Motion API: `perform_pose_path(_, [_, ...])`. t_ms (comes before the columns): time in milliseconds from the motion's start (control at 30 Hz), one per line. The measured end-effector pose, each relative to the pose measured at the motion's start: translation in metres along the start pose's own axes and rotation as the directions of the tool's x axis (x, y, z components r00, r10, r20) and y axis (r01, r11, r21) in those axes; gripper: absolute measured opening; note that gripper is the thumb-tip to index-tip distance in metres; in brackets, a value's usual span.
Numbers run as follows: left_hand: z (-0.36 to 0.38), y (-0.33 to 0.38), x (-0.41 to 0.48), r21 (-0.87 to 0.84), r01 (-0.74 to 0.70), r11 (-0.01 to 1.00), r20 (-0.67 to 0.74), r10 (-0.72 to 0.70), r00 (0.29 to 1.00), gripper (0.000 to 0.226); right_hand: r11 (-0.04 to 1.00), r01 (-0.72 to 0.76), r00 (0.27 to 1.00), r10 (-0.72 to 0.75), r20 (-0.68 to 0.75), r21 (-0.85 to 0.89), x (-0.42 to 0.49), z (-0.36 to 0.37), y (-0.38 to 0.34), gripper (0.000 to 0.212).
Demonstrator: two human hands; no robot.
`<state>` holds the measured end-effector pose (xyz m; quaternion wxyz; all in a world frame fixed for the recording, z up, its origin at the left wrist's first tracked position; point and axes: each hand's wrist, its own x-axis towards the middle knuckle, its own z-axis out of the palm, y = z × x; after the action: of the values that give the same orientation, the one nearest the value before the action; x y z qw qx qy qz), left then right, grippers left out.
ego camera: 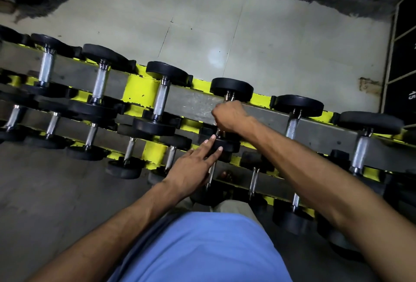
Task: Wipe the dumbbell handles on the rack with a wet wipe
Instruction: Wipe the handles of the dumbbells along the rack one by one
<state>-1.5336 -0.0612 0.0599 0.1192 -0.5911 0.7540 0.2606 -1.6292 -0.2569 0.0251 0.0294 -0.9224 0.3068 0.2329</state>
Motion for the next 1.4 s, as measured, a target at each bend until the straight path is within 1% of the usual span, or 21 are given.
perform_pose_path(67, [0.002, 0.005, 0.001, -0.007, 0.022, 1.000, -0.011, -0.022, 1.000, 0.084, 1.000, 0.009, 0.986, -0.006, 0.165, -0.017, 0.005, -0.010, -0.010, 0.024])
perform_pose_path(167, [0.007, 0.009, 0.003, -0.006, 0.051, 0.999, -0.033, -0.051, 0.998, 0.083, 0.992, 0.044, 0.906, -0.089, 0.415, 0.117, 0.004, -0.019, -0.022, 0.020])
perform_pose_path(233, [0.011, 0.009, 0.003, -0.006, 0.069, 0.998, -0.042, -0.070, 0.997, 0.084, 0.977, 0.021, 0.893, -0.115, 0.435, 0.214, 0.003, -0.021, -0.019, 0.014])
perform_pose_path(333, [0.014, 0.010, 0.002, -0.027, 0.083, 0.996, -0.041, -0.084, 0.996, 0.083, 0.937, 0.056, 0.945, -0.161, 0.284, 0.346, -0.004, -0.013, -0.004, 0.015])
perform_pose_path(433, [0.013, 0.011, 0.002, -0.045, 0.088, 0.995, -0.046, -0.090, 0.995, 0.082, 0.917, 0.175, 0.978, -0.204, 0.045, 0.357, -0.025, 0.003, 0.009, 0.010])
perform_pose_path(533, [0.010, 0.014, 0.000, -0.055, 0.094, 0.994, -0.047, -0.096, 0.994, 0.079, 0.914, 0.135, 0.974, -0.051, -0.223, 0.383, -0.048, 0.031, 0.010, 0.014])
perform_pose_path(600, [0.009, 0.015, -0.001, -0.066, 0.093, 0.994, -0.051, -0.096, 0.994, 0.077, 0.852, 0.030, 0.952, 0.136, -0.275, 0.523, -0.057, 0.052, 0.003, 0.014])
perform_pose_path(667, [0.008, 0.017, -0.001, -0.074, 0.095, 0.993, -0.061, -0.099, 0.993, 0.077, 0.679, -0.124, 0.916, 0.359, -0.179, 0.724, -0.062, 0.067, -0.006, 0.013])
perform_pose_path(733, [0.008, 0.019, 0.000, -0.068, 0.097, 0.993, -0.067, -0.102, 0.993, 0.077, 0.441, -0.281, 0.867, 0.497, 0.029, 0.852, -0.060, 0.076, -0.007, 0.009])
perform_pose_path(800, [0.009, 0.021, -0.001, -0.072, 0.102, 0.992, -0.056, -0.107, 0.993, 0.076, 0.262, -0.343, 0.855, 0.484, 0.185, 0.902, -0.052, 0.084, -0.008, 0.005])
perform_pose_path(833, [0.009, 0.021, -0.001, -0.067, 0.102, 0.992, -0.058, -0.106, 0.993, 0.075, 0.149, -0.349, 0.855, 0.454, 0.250, 0.925, -0.047, 0.085, -0.007, 0.008])
perform_pose_path(867, [0.008, 0.020, -0.001, -0.060, 0.097, 0.994, -0.063, -0.101, 0.993, 0.075, -0.002, -0.341, 0.851, 0.424, 0.309, 0.940, -0.044, 0.081, -0.007, 0.014])
perform_pose_path(933, [0.008, 0.016, 0.000, -0.050, 0.077, 0.996, -0.063, -0.080, 0.995, 0.075, -0.344, -0.286, 0.833, 0.371, 0.409, 0.894, -0.036, 0.076, -0.001, 0.026])
perform_pose_path(967, [0.008, 0.014, 0.001, -0.047, 0.071, 0.996, -0.064, -0.074, 0.995, 0.075, -0.473, -0.254, 0.824, 0.351, 0.445, 0.843, -0.031, 0.074, 0.005, 0.030])
perform_pose_path(1067, [0.010, 0.011, 0.004, -0.041, 0.058, 0.997, -0.072, -0.061, 0.996, 0.075, -0.768, -0.126, 0.834, 0.261, 0.486, 0.628, -0.007, 0.063, 0.024, 0.031])
perform_pose_path(1100, [0.010, 0.011, 0.004, -0.034, 0.058, 0.998, -0.065, -0.060, 0.996, 0.076, -0.839, -0.087, 0.843, 0.226, 0.489, 0.537, 0.003, 0.061, 0.029, 0.031])
perform_pose_path(1133, [0.011, 0.011, 0.004, -0.022, 0.057, 0.998, -0.056, -0.058, 0.997, 0.076, -0.879, -0.054, 0.848, 0.210, 0.487, 0.474, 0.011, 0.057, 0.032, 0.032])
perform_pose_path(1200, [0.011, 0.008, 0.004, -0.009, 0.046, 0.999, -0.049, -0.047, 0.998, 0.078, -0.885, -0.030, 0.834, 0.234, 0.499, 0.465, 0.023, 0.056, 0.033, 0.033])
perform_pose_path(1267, [0.009, 0.005, 0.002, 0.005, 0.029, 1.000, -0.027, -0.028, 0.999, 0.081, -0.815, -0.051, 0.828, 0.288, 0.481, 0.577, 0.015, 0.054, 0.026, 0.035])
perform_pose_path(1333, [0.009, 0.001, 0.002, 0.013, 0.012, 1.000, -0.012, -0.011, 1.000, 0.085, -0.654, -0.151, 0.817, 0.340, 0.466, 0.741, -0.003, 0.066, 0.011, 0.029])
perform_pose_path(1400, [0.006, -0.001, 0.000, 0.026, -0.008, 1.000, 0.004, 0.008, 1.000, 0.087, -0.433, -0.251, 0.808, 0.399, 0.434, 0.866, -0.025, 0.082, -0.006, 0.018])
